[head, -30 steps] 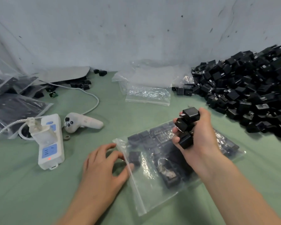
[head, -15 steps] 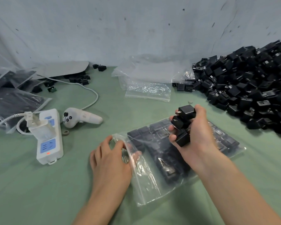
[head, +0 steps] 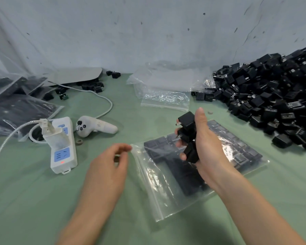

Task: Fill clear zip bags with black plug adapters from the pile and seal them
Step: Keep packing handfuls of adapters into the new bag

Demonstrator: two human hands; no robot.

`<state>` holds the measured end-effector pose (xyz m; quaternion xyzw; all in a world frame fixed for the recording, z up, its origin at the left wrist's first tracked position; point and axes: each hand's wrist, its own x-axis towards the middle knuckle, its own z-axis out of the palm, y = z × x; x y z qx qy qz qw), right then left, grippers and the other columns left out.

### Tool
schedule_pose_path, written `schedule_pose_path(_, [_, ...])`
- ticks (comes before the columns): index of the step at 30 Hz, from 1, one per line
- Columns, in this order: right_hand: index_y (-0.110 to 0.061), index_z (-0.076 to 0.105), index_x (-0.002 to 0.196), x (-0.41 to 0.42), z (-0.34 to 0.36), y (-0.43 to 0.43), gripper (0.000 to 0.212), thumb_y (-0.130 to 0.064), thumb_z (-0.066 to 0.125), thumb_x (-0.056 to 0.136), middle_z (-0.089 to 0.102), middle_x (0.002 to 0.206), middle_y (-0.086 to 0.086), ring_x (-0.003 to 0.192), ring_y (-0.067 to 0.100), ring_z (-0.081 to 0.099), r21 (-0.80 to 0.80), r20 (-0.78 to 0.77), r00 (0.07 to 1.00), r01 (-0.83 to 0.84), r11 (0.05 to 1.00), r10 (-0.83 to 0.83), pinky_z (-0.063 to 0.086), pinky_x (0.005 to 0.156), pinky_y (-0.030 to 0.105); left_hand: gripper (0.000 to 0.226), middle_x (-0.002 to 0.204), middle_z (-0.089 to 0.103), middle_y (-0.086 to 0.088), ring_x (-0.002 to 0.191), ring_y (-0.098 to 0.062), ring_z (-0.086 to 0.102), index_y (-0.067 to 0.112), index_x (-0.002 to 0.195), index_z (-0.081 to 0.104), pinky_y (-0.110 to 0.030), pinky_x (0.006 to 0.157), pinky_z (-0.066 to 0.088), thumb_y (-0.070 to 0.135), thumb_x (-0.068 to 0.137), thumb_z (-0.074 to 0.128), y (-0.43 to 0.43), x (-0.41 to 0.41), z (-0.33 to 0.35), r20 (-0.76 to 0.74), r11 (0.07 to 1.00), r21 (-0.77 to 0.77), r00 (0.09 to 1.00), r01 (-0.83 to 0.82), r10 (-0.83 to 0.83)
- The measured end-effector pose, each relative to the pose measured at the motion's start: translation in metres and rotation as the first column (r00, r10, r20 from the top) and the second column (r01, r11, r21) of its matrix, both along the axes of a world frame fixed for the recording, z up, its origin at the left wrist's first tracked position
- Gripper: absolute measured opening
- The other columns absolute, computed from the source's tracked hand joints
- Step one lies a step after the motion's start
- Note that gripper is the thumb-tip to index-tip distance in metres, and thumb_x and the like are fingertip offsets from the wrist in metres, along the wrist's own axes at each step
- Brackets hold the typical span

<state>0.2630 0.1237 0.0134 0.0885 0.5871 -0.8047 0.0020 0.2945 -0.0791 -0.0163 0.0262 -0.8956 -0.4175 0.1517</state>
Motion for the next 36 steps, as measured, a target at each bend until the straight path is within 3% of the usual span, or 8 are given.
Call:
schedule_pose_path(5, [-0.017, 0.073, 0.094, 0.006, 0.005, -0.015, 0.060, -0.071, 0.053, 0.080, 0.070, 0.083, 0.001, 0.058, 0.014, 0.058, 0.041, -0.147, 0.976, -0.153, 0.987, 0.158, 0.041, 0.040, 0.025, 0.011, 0.094, 0.071, 0.012, 0.077, -0.006, 0.069, 0.043, 0.102, 0.064, -0.022, 0.068, 0.055, 0.040, 0.094, 0.058, 0.015, 0.009, 0.030, -0.100, 0.898, 0.407, 0.986, 0.165, -0.136])
schedule_pose_path(11, [-0.037, 0.069, 0.113, 0.016, 0.003, -0.024, 0.021, -0.041, 0.052, 0.102, 0.068, 0.079, -0.011, 0.060, 0.005, 0.057, 0.415, -0.305, 0.826, -0.333, 0.847, 0.474, 0.041, 0.043, 0.019, 0.041, 0.084, 0.073, 0.000, 0.071, -0.016, 0.068, 0.017, 0.105, 0.066, -0.022, 0.060, 0.054, 0.046, 0.078, 0.058, 0.021, 0.011, 0.033, -0.011, 0.686, 0.689, 0.950, 0.233, -0.313])
schedule_pose_path(14, [-0.037, 0.065, 0.122, 0.017, 0.003, -0.022, 0.023, -0.034, 0.052, 0.103, 0.067, 0.079, -0.025, 0.067, -0.005, 0.058, 0.574, -0.301, 0.781, -0.310, 0.758, 0.547, 0.043, 0.055, 0.008, 0.049, 0.085, 0.071, -0.004, 0.069, -0.017, 0.066, 0.011, 0.102, 0.068, -0.024, 0.057, 0.053, 0.048, 0.070, 0.064, 0.012, 0.010, 0.028, 0.033, 0.587, 0.785, 0.933, 0.199, -0.359])
schedule_pose_path(18, [-0.056, 0.053, 0.131, 0.015, -0.001, -0.018, 0.039, -0.060, 0.055, 0.092, 0.062, 0.113, -0.026, 0.109, -0.007, 0.058, 0.806, -0.235, 0.728, -0.224, 0.548, 0.644, 0.044, 0.090, 0.015, 0.053, 0.086, 0.070, -0.010, 0.070, -0.018, 0.065, 0.007, 0.106, 0.068, -0.026, 0.056, 0.053, 0.046, 0.070, 0.069, 0.000, 0.011, 0.022, 0.086, 0.509, 0.847, 0.906, 0.154, -0.415])
schedule_pose_path(21, [-0.059, 0.052, 0.130, 0.012, -0.001, -0.014, 0.045, -0.070, 0.053, 0.087, 0.063, 0.098, -0.028, 0.094, -0.009, 0.060, 0.789, -0.259, 0.771, -0.179, 0.588, 0.582, 0.043, 0.078, 0.012, 0.033, 0.086, 0.073, -0.004, 0.070, -0.010, 0.066, 0.017, 0.098, 0.067, -0.019, 0.060, 0.052, 0.035, 0.075, 0.082, -0.014, 0.010, 0.011, 0.126, 0.700, 0.707, 0.955, 0.103, -0.267])
schedule_pose_path(24, [-0.055, 0.058, 0.122, 0.005, -0.005, 0.000, 0.030, -0.059, 0.054, 0.092, 0.056, 0.070, -0.018, 0.065, -0.001, 0.056, 0.695, -0.310, 0.855, -0.095, 0.712, 0.417, 0.040, 0.060, 0.014, 0.020, 0.093, 0.071, 0.006, 0.079, -0.005, 0.063, 0.035, 0.095, 0.064, -0.017, 0.071, 0.047, 0.033, 0.081, 0.078, -0.028, 0.018, -0.007, 0.104, 0.965, 0.262, 0.993, 0.022, -0.051])
schedule_pose_path(28, [-0.056, 0.061, 0.106, -0.003, -0.015, 0.012, 0.020, -0.039, 0.055, 0.098, 0.046, 0.060, -0.007, 0.053, 0.014, 0.043, 0.599, -0.264, 0.936, -0.030, 0.800, 0.233, 0.038, 0.049, 0.030, 0.033, 0.105, 0.062, 0.015, 0.106, 0.004, 0.050, 0.053, 0.100, 0.052, -0.025, 0.093, 0.040, 0.046, 0.074, 0.072, -0.023, 0.031, -0.025, 0.087, 0.995, 0.018, 0.991, 0.102, -0.103])
schedule_pose_path(36, [-0.047, 0.066, 0.104, -0.010, -0.025, 0.018, 0.028, -0.022, 0.052, 0.097, 0.057, 0.063, -0.008, 0.058, 0.018, 0.052, 0.487, -0.162, 0.983, 0.008, 0.874, 0.082, 0.043, 0.049, 0.032, 0.034, 0.120, 0.047, 0.050, 0.118, 0.013, 0.039, 0.039, 0.079, 0.055, -0.010, 0.097, 0.024, 0.071, 0.067, 0.051, -0.005, 0.028, -0.029, -0.004, 0.954, -0.145, 0.964, 0.262, -0.265])
